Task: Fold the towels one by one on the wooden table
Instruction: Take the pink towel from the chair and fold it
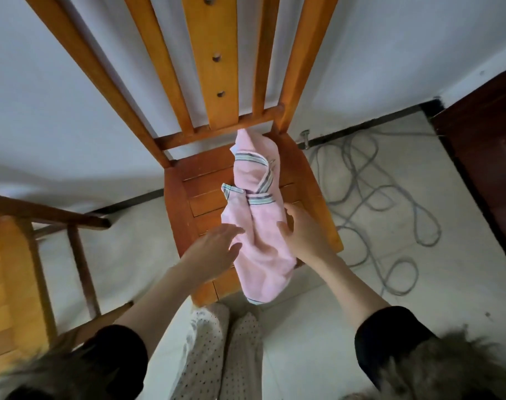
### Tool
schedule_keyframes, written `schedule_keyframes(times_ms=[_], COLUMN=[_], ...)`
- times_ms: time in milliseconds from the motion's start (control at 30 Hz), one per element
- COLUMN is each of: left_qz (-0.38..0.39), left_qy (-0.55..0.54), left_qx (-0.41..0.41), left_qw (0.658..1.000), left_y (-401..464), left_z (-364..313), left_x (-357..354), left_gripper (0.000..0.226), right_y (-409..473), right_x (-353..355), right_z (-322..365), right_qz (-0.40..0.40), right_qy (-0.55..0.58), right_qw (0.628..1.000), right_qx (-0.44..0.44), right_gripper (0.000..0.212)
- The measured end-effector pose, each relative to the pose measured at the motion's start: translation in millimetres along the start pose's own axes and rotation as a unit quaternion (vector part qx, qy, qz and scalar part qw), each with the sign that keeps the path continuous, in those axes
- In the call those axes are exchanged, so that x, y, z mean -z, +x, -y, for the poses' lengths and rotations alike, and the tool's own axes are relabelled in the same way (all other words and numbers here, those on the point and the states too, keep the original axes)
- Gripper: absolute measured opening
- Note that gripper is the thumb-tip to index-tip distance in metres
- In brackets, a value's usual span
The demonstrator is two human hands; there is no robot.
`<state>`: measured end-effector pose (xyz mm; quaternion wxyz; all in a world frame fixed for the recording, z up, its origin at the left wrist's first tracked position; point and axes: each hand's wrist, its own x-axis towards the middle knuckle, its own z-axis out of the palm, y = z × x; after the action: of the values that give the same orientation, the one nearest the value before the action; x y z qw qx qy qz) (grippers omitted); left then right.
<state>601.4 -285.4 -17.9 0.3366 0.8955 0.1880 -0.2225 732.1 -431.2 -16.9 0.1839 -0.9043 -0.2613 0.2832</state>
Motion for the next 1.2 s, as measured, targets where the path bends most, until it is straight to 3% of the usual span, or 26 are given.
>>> schedule_keyframes(times_ms=[100,167,267,333,433,567,667,800,933,1033,1200], left_qz=[-0.017,-0.035,-0.081,-0.115,-0.092,-0.061,-0.078,-0.102,-0.149,-0.133,-0.104], left_qy=[-0.026,-0.046,-0.090,-0.125,-0.141,-0.040,0.015,0.024,0.006,-0.075,-0.084], left_qx=[0.008,0.007,0.003,0.000,0.036,0.116,0.137,0.110,0.064,0.040,0.036], left_qw=[0.999,0.998,0.993,0.985,0.985,0.991,0.987,0.988,0.987,0.988,0.990], left_y=[25.0,36.1,49.6,60.1,73.8,75.8,68.5,57.3,45.1,31.2,-8.7], left_z=[14.9,22.1,23.5,18.5,15.1,27.7,38.3,46.7,49.8,50.1,42.2], left_x=[-16.4,-23.0,-24.1,-21.9,-23.2,-35.4,-45.7,-51.5,-32.0,0.7,65.3], left_gripper=[0.039,0.041,0.042,0.039,0.039,0.046,0.043,0.030,0.026,0.022,0.020], right_y=[32.9,40.3,25.3,7.1,-5.9,13.9,42.2,77.1,76.3,64.0,39.4], right_x=[-25.9,-43.8,-68.5,-82.8,-93.9,-77.6,-65.9,-60.4,-58.8,-39.8,15.2], right_z=[-13.9,-17.5,-8.3,0.8,3.3,-1.5,0.2,13.4,25.3,30.2,61.8], right_qz=[-0.006,-0.013,-0.012,0.044,0.095,-0.052,-0.090,0.039,0.048,0.008,-0.055], right_qy=[0.057,0.043,0.059,0.062,-0.003,-0.085,-0.129,-0.271,-0.337,-0.331,-0.286], right_qw=[0.996,0.996,0.998,0.997,0.992,0.994,0.983,0.939,0.910,0.912,0.923], right_qx=[-0.073,-0.074,-0.028,0.031,0.082,0.035,0.093,0.209,0.237,0.242,0.253], right_gripper=[0.035,0.026,0.024,0.025,0.025,0.018,0.037,0.061,0.026,0.023,0.021])
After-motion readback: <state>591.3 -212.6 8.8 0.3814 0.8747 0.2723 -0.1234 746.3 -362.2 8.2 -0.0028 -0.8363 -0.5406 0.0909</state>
